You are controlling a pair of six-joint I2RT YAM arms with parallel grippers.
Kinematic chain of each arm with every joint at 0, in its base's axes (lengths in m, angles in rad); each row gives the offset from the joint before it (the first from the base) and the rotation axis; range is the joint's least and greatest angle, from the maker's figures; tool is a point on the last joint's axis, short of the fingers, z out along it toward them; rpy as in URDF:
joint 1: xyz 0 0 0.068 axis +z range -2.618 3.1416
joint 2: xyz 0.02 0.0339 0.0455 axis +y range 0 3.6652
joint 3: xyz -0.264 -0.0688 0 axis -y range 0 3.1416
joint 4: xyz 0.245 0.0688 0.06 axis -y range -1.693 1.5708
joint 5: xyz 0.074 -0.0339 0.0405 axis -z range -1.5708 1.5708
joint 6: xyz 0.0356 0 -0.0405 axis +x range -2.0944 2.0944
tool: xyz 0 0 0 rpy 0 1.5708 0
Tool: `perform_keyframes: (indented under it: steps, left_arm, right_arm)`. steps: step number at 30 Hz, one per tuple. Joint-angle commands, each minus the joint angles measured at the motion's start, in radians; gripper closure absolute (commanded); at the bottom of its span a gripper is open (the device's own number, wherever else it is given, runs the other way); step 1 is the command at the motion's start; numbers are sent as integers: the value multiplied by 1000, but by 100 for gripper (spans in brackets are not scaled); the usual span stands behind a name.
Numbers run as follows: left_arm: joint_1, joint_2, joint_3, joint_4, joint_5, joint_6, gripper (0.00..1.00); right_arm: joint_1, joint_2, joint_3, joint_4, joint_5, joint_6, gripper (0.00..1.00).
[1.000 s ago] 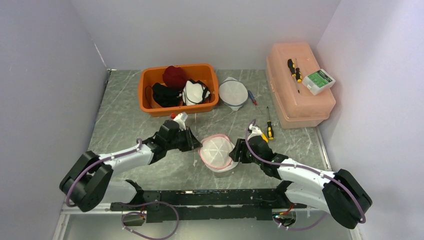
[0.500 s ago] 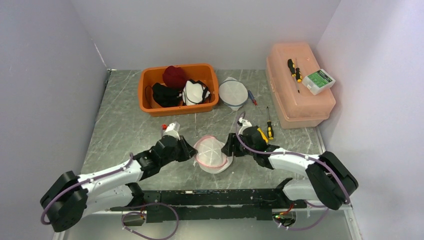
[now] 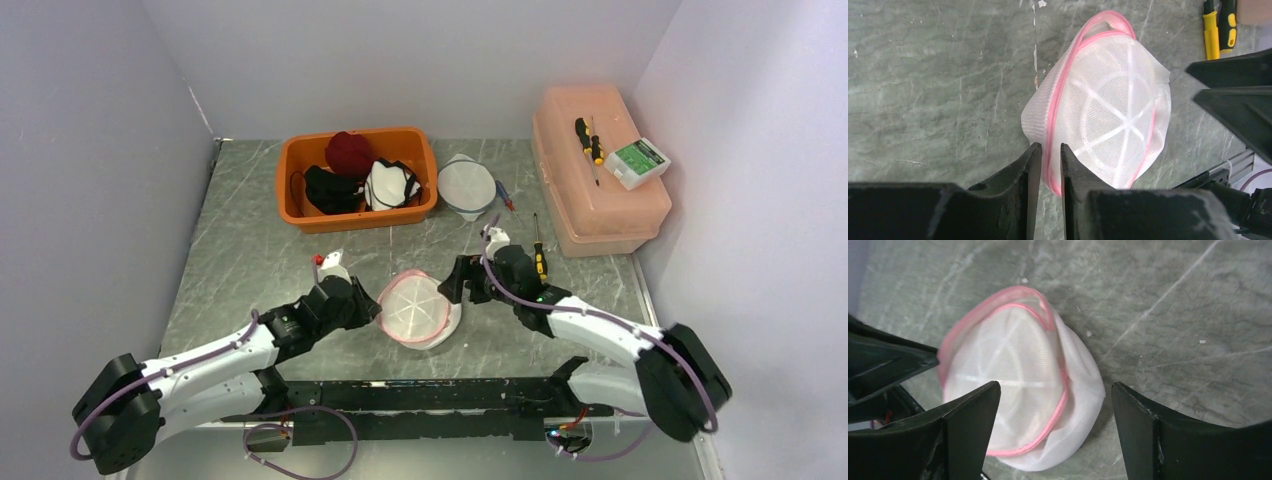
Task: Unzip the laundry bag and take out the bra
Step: Close the laundry bag at the center of the board.
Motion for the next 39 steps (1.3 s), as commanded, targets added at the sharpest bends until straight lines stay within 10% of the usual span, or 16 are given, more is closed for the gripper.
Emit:
perform_keyframes:
  steps: [1,10,21,39]
  left_arm:
    - [-4,2,78,-42,-30,56,72]
    - [-5,-114,192,-267,-39,141,34]
    - [-1,196,175,251,441,218,78]
    - [-4,492,121,486,473,171,82]
  right_arm:
    - [-1,-186,28,-120,30,-29,14]
    - [112,-217,121,-132,-135,10,47]
    - [139,7,19,143,-145,102,63]
    - [132,109,-127,198,49,132,68]
